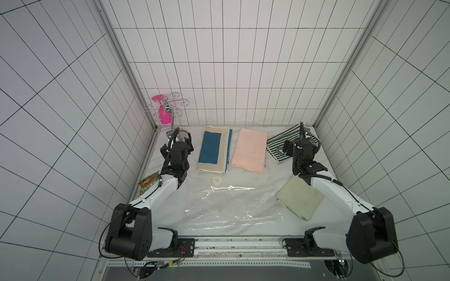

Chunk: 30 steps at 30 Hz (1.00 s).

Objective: Place the folded towel into the vacuum bag
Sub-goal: Adjust the towel at the center of the board.

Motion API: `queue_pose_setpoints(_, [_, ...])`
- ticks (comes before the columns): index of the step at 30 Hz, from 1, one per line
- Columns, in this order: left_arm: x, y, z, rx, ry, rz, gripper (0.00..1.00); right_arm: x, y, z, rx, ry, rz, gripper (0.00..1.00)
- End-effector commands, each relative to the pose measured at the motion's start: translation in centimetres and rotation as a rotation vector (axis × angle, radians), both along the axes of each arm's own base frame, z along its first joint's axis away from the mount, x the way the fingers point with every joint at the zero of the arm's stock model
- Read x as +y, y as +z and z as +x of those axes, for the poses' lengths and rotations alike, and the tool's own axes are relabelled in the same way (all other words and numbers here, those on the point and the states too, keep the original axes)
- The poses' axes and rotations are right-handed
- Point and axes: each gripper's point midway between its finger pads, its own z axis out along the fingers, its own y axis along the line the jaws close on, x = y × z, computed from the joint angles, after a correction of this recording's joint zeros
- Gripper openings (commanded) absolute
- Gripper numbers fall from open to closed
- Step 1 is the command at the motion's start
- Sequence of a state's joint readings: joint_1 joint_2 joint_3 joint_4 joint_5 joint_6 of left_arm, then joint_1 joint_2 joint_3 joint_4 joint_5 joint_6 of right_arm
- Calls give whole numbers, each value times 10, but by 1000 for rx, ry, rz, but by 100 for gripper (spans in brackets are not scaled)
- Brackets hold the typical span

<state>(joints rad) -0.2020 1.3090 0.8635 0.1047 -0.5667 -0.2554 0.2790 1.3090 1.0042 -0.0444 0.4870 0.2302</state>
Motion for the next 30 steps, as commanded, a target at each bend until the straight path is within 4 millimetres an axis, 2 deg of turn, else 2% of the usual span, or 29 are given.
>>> queue_pose_setpoints(1, [2, 2, -15, 118, 27, -187, 99, 37, -21, -14, 215, 146, 257, 99])
queue_pose_setpoints(2, [1, 7, -12, 109, 4, -254, 99, 60, -22, -11, 228, 275, 372, 100])
queue_pose_setpoints(3, [1, 11, -8, 94, -35, -309, 99, 67, -25, -10, 233, 296, 458, 93])
queue_pose_setpoints(5, [-7, 18, 2, 80, -149, -368, 99, 69, -43, -9, 303, 230, 565, 73])
queue_pose_setpoints(7, [-18, 23, 8, 102, -209, -331, 97, 70, -66, -10, 405, 172, 566, 70])
queue_pose_setpoints(9, [-34, 20, 13, 143, -253, -311, 94, 70, -85, -7, 495, 123, 536, 68])
queue_pose_setpoints(13, [-56, -12, 24, 219, -299, -356, 87, 71, -121, -2, 609, 39, 507, 68])
queue_pose_setpoints(16, [-59, -35, 31, 266, -275, -398, 87, 72, -142, -2, 657, -12, 535, 68])
queue_pose_setpoints(20, [-61, -65, 44, 337, -245, -442, 88, 91, -165, 8, 714, -2, 596, 69])
queue_pose_setpoints(23, [-70, -83, 50, 386, -264, -487, 87, 101, -172, 21, 726, 15, 593, 68])
queue_pose_setpoints(27, [-77, -104, 49, 420, -275, -535, 87, 103, -171, 42, 711, 20, 539, 65])
queue_pose_setpoints(30, [-77, -119, 47, 432, -260, -559, 86, 107, -181, 55, 737, 21, 523, 62])
